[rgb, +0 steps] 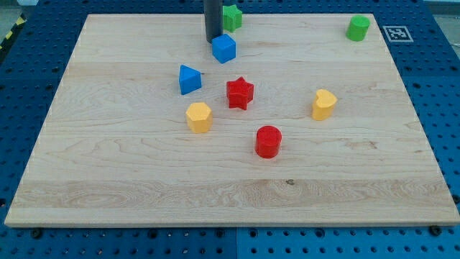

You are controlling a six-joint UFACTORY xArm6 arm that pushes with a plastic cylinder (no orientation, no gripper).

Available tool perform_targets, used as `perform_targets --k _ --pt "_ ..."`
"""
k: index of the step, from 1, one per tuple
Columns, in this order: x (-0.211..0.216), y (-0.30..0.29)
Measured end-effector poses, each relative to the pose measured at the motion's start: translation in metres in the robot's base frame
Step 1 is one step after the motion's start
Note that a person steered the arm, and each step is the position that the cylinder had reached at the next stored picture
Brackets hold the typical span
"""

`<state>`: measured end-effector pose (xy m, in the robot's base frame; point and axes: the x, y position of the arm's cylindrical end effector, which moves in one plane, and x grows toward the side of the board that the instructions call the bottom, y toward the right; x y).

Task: Push the blue cube closer to the red star

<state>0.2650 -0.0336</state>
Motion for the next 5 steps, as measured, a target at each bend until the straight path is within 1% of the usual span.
perform_targets --k 1,2,4,5 --pt "-0.009 0.003" --pt "-0.018 0.018" --pt "-0.015 0.02" --pt "-0.002 0.02"
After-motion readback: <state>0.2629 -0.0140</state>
